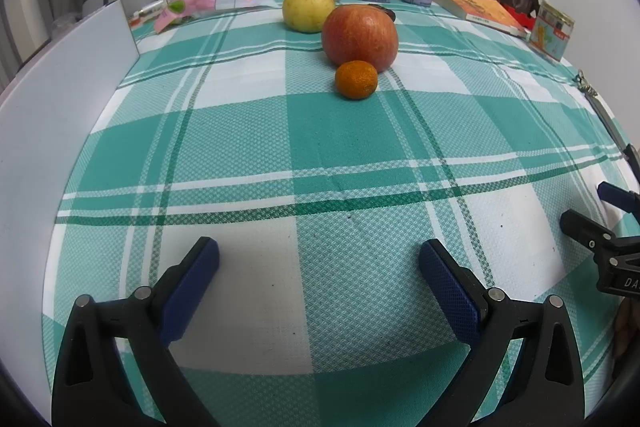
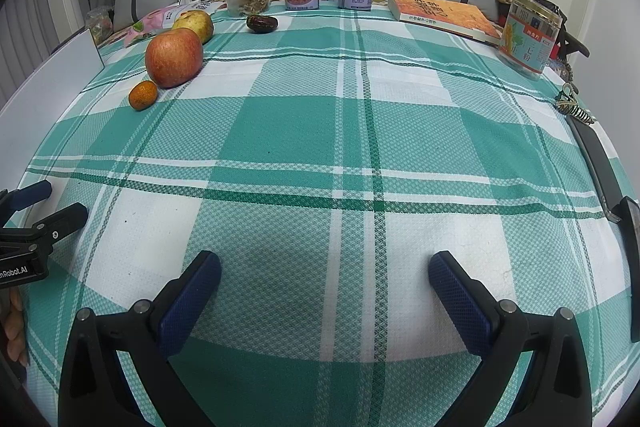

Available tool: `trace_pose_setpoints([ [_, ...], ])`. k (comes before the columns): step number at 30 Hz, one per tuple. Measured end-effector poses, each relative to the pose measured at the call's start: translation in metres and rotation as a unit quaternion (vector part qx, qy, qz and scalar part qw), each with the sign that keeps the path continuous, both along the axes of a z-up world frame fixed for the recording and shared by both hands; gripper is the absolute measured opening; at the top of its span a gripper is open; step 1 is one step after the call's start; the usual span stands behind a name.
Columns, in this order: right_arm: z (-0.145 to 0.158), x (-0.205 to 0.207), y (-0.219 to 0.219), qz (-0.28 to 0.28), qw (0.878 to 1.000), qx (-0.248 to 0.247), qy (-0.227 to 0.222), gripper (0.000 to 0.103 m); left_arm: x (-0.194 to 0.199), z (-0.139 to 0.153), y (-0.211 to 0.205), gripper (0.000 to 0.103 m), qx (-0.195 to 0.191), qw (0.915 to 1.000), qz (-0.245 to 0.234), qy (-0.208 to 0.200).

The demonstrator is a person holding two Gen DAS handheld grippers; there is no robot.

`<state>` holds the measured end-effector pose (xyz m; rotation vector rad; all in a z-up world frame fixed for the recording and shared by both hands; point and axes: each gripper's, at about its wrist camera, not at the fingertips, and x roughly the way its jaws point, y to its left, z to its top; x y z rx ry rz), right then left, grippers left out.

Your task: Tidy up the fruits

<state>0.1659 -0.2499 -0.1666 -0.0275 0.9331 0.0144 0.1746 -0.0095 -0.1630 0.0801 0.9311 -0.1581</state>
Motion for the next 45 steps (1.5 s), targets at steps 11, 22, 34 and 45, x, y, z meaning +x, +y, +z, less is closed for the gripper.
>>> trace_pose_setpoints([
  [11, 0.000, 0.000, 0.000, 0.000, 1.000, 0.001, 0.000, 0.103, 0.030, 0.012, 0.006, 0.100, -0.054, 0.9981, -0.027, 0.011],
  [22, 0.000, 0.000, -0.001, 0.000, 1.000, 0.001, 0.000, 0.103, 0.112, 0.010, -0.028, 0.057, -0.036, 0.9984, -0.044, -0.005],
  [34, -0.001, 0.000, -0.001, 0.000, 1.000, 0.002, 0.000, 0.103, 0.045, 0.035, 0.002, 0.030, -0.030, 0.9978, -0.057, -0.013],
  [45, -0.001, 0.000, 0.000, 0.000, 1.000, 0.002, 0.000, 0.103, -0.029, 0.011, 0.072, 0.033, -0.036, 0.9991, 0.015, 0.014],
])
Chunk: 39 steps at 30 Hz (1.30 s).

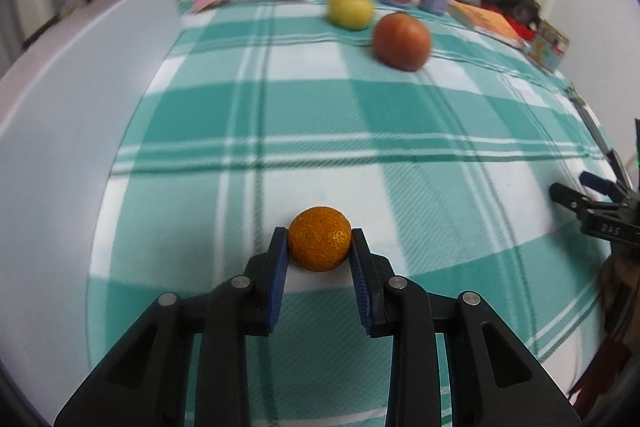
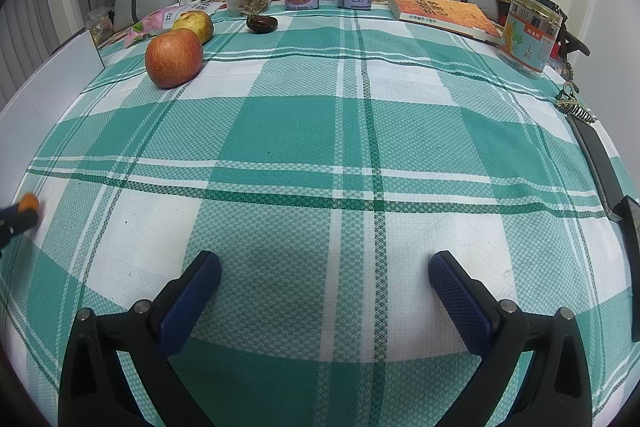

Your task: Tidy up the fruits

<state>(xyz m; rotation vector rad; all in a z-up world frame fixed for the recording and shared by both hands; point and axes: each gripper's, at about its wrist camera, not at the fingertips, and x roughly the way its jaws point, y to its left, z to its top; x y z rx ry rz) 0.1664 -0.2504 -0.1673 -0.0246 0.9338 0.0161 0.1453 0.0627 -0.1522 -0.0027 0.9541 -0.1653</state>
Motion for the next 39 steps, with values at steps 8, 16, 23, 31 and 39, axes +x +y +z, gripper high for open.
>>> trace_pose_setpoints([
  [8, 0.000, 0.000, 0.000, 0.000, 1.000, 0.000, 0.000, 0.103, -0.006, -0.011, 0.000, 0.092, 0.040, 0.9983, 0.037, -0.023],
  [16, 0.000, 0.000, 0.000, 0.000, 1.000, 0.000, 0.000, 0.103, -0.003, -0.012, 0.000, 0.097, 0.043, 0.9981, 0.040, -0.017],
  [23, 0.000, 0.001, 0.000, 0.000, 1.000, 0.000, 0.000, 0.103, -0.003, -0.012, 0.000, 0.098, 0.043, 0.9981, 0.040, -0.017],
  [31, 0.000, 0.003, -0.001, 0.001, 1.000, 0.002, 0.008, 0.103, -0.003, -0.012, 0.000, 0.098, 0.043, 0.9981, 0.041, -0.017],
  [39, 0.048, 0.085, 0.062, 0.076, 0.996, 0.044, -0.026, 0.103, -0.002, -0.012, 0.000, 0.098, 0.043, 0.9981, 0.041, -0.017],
])
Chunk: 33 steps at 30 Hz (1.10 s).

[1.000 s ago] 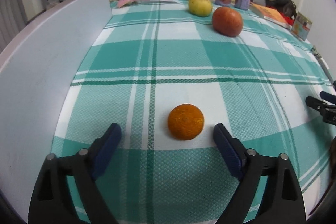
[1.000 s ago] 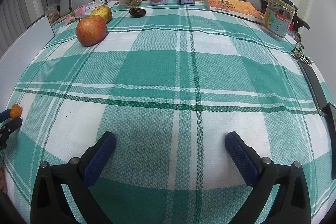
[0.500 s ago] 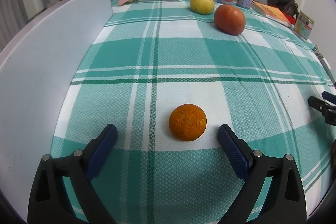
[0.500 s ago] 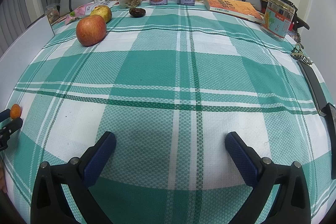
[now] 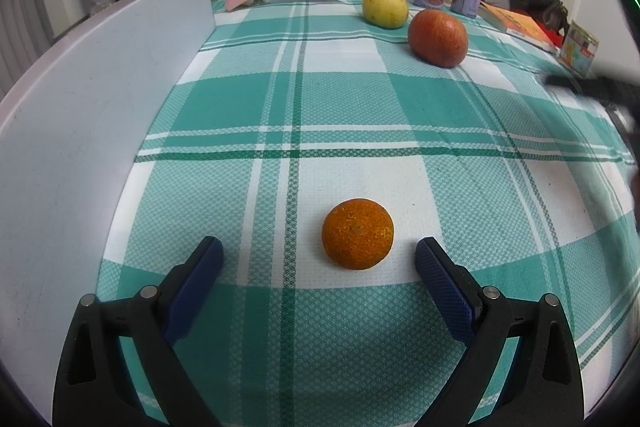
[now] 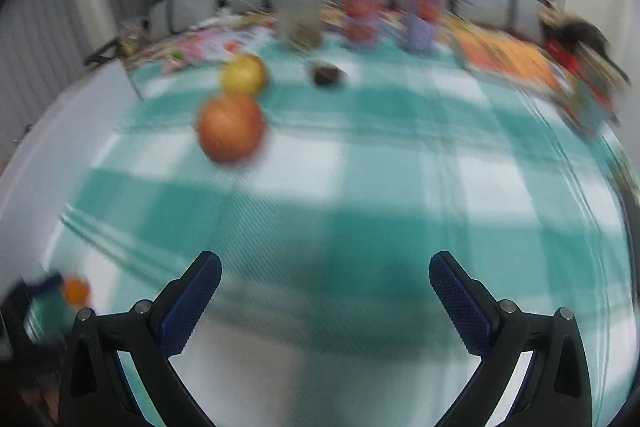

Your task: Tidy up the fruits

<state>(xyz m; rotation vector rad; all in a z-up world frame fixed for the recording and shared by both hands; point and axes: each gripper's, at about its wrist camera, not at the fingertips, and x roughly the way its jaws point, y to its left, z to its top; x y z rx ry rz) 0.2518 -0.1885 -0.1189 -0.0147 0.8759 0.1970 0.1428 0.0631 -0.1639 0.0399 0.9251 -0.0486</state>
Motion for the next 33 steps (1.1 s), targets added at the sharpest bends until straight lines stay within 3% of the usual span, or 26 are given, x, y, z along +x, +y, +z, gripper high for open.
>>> trace_pose_setpoints([
  [5, -0.001, 0.070, 0.075, 0.056, 0.998, -0.042, 0.007, 0.103, 0.000, 0.000, 0.000, 0.098, 0.000, 1.0000, 0.000, 0.000],
  [10, -0.016, 0.105, 0.100, 0.055, 0.996, -0.053, 0.051, 0.102, 0.000, 0.000, 0.000, 0.098, 0.000, 1.0000, 0.000, 0.000],
  [12, -0.019, 0.110, 0.100, 0.050, 0.995, -0.053, 0.065, 0.085, 0.000, 0.000, 0.000, 0.098, 0.000, 1.0000, 0.000, 0.000],
  [13, -0.020, 0.114, 0.099, 0.048, 0.995, -0.051, 0.069, 0.067, 0.000, 0.000, 0.000, 0.098, 0.000, 1.0000, 0.000, 0.000],
  [16, -0.019, 0.111, 0.091, 0.043, 0.995, -0.032, 0.081, 0.067, 0.000, 0.000, 0.000, 0.098, 0.000, 1.0000, 0.000, 0.000],
  [22, -0.008, 0.066, 0.064, 0.062, 0.992, 0.010, 0.105, 0.067, 0.000, 0.000, 0.000, 0.098, 0.000, 1.0000, 0.001, 0.000],
  [27, -0.005, -0.014, 0.033, 0.067, 0.989, 0.005, 0.131, 0.067, 0.000, 0.000, 0.000, 0.098, 0.000, 1.0000, 0.001, 0.000],
  [33, -0.018, -0.083, 0.020, 0.049, 0.992, -0.011, 0.119, 0.068, 0.000, 0.000, 0.000, 0.098, 0.000, 1.0000, 0.001, 0.000],
])
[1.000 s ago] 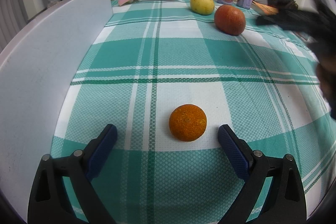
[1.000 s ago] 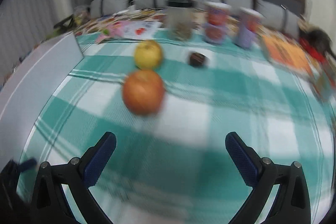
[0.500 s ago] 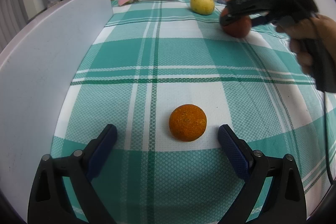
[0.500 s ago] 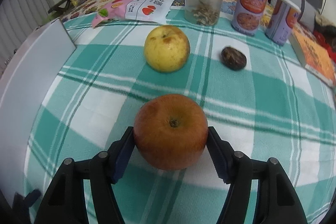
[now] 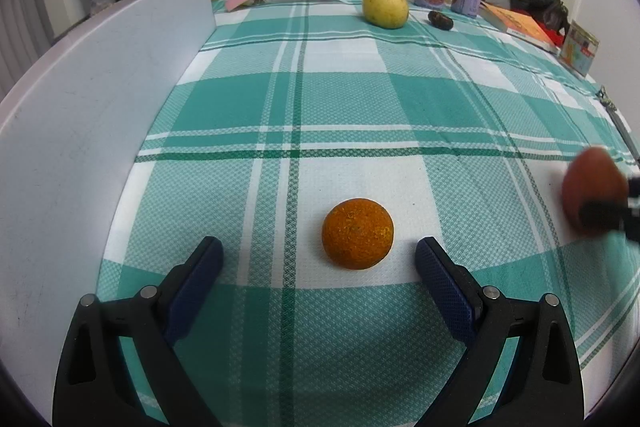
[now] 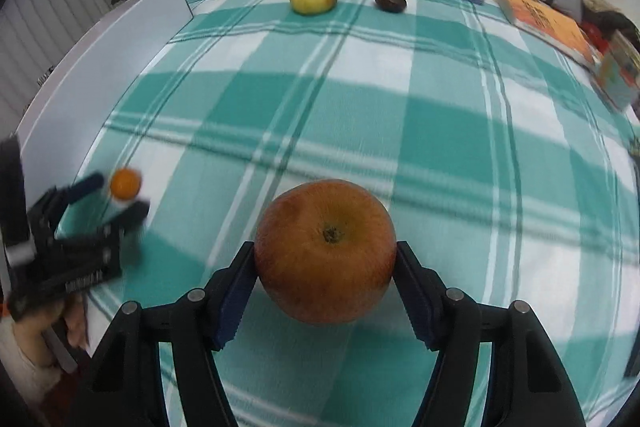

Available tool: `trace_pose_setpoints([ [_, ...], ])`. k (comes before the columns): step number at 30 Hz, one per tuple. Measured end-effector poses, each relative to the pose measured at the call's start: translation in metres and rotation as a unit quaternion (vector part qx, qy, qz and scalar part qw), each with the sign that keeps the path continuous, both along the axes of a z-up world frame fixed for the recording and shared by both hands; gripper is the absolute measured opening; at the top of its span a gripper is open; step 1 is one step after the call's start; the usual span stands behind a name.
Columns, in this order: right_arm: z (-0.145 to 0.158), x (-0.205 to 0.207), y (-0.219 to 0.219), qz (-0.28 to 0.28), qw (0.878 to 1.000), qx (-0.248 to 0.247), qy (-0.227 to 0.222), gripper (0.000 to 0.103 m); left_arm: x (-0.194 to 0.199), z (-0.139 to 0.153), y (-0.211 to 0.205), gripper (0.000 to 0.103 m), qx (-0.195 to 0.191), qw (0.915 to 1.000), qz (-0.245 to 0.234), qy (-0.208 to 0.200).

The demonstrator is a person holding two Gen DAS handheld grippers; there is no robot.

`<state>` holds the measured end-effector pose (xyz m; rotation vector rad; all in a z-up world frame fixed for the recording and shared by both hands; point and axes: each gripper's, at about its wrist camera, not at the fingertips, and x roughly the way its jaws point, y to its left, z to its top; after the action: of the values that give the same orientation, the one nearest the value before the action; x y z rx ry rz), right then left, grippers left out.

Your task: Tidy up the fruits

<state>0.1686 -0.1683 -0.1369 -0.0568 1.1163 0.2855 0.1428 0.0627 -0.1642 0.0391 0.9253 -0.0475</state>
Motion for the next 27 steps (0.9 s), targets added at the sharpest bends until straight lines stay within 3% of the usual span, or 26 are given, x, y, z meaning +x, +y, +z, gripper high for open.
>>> trace_pose_setpoints([
  [1, -0.001, -0.005, -0.001, -0.003, 1.000, 0.001, -0.009, 0.069, 0.000, 0.000, 0.000, 0.098, -0.001, 1.0000, 0.000, 0.001],
  [5, 0.002, -0.020, 0.001, -0.012, 0.999, -0.001, -0.034, 0.097, 0.000, 0.000, 0.001, 0.098, -0.003, 1.0000, 0.000, 0.002],
  [15, 0.010, -0.058, -0.043, -0.064, 0.994, 0.038, -0.076, 0.098, -0.001, 0.001, 0.000, 0.098, -0.003, 1.0000, 0.001, 0.002],
  [18, 0.014, -0.059, -0.070, -0.098, 0.990, 0.056, -0.084, 0.098, 0.000, 0.004, 0.003, 0.098, -0.009, 0.9992, -0.025, 0.030],
  [20, 0.019, -0.061, -0.089, -0.126, 0.985, 0.074, -0.092, 0.099, -0.006, 0.011, 0.012, 0.098, -0.036, 0.9975, -0.039, 0.048],
  [22, 0.022, -0.063, -0.110, -0.157, 0.978, 0.095, -0.096, 0.099, -0.017, 0.023, 0.023, 0.098, -0.066, 0.9953, -0.058, 0.040],
  [27, 0.008, -0.054, -0.139, -0.217, 0.958, 0.184, -0.035, 0.100, -0.014, 0.040, 0.013, 0.097, -0.036, 0.9947, -0.091, 0.031],
])
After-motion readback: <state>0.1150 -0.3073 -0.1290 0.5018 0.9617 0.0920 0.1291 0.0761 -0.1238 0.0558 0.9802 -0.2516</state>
